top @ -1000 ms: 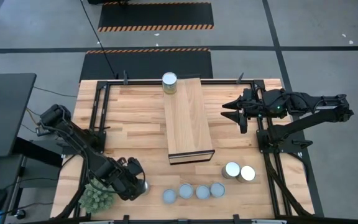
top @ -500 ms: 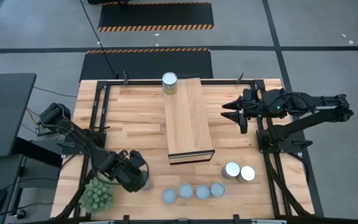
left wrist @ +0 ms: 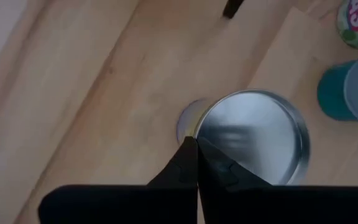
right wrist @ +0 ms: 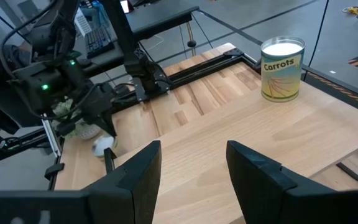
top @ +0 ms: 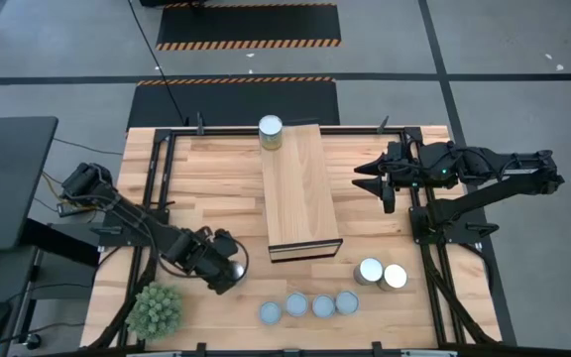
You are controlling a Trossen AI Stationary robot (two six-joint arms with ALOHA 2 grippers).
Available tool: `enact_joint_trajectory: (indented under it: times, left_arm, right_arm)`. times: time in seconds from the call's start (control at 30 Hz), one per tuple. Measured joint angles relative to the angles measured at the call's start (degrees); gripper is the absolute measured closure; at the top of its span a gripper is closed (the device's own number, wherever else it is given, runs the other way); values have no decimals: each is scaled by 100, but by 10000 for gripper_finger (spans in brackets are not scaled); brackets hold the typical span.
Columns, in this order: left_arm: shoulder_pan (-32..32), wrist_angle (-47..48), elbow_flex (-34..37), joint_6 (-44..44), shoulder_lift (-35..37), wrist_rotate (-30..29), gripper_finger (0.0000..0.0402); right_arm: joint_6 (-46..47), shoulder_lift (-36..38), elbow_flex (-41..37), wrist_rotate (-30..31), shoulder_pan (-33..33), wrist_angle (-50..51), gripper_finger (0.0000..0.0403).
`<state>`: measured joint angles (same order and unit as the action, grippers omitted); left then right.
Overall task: Pick and place cans onto a shelf
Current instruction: Put the canned peaches on the shelf
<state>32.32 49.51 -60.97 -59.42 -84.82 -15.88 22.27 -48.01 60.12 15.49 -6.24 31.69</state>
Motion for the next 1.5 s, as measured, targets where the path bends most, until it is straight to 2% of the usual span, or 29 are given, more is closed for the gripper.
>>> enact_joint_trajectory:
  times: [0.43,0.9,1.23,1.5]
  left_arm:
    - [-1365,-9,-9,2179,0,259,401]
    - [-2889,-249,192,4197,75,1015,401]
    - [-3473,-251,173,4910,96,983,401]
    - [-3493,-127,166,4807,168,963,401]
  right_arm:
    - [152,0,0,-67,0,-201,213]
    - [370,0,0,-32,-185,-318,213]
    - [459,0,0,92,-205,-317,213]
    - [430,0,0,94,-205,-316,213]
